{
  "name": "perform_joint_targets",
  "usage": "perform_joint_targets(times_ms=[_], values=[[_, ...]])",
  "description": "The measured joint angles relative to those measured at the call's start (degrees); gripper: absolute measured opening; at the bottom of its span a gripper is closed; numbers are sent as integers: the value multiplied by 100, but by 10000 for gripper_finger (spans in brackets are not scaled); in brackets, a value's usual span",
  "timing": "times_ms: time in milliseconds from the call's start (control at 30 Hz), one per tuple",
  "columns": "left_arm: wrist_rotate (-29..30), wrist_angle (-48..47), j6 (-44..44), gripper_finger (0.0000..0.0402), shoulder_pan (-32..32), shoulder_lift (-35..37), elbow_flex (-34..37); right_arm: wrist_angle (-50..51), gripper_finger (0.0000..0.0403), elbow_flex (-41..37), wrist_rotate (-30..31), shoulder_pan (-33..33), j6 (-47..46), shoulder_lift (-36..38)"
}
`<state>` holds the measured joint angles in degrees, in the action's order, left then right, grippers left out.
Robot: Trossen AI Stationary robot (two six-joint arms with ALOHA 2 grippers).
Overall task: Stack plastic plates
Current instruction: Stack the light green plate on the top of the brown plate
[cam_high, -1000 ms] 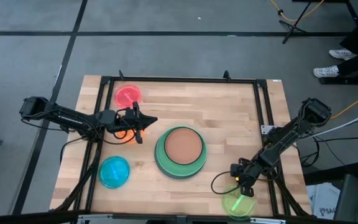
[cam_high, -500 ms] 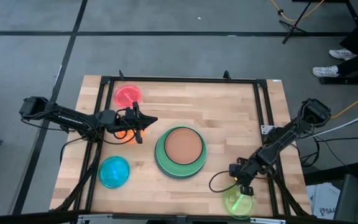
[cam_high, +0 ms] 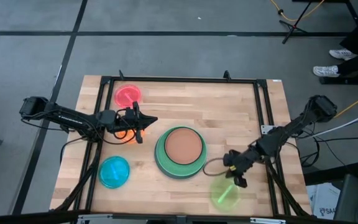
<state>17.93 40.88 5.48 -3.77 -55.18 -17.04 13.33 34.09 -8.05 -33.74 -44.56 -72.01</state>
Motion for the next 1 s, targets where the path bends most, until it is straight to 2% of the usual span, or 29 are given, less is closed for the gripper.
perform_joint_targets(times_ms=[300,500,700,1000], values=[[2,0,-2,0,0,0,0,-272,2,2,170,1176,496,177],[2,2,-2,0,0,0,0,-1011,2,4,482,1970,913,173],[2,2,24,0,0,0,0,-1724,3,4,496,2743,1137,173],[64,13,18,0,2,0,0,-2260,3,5,701,3485,1214,160]])
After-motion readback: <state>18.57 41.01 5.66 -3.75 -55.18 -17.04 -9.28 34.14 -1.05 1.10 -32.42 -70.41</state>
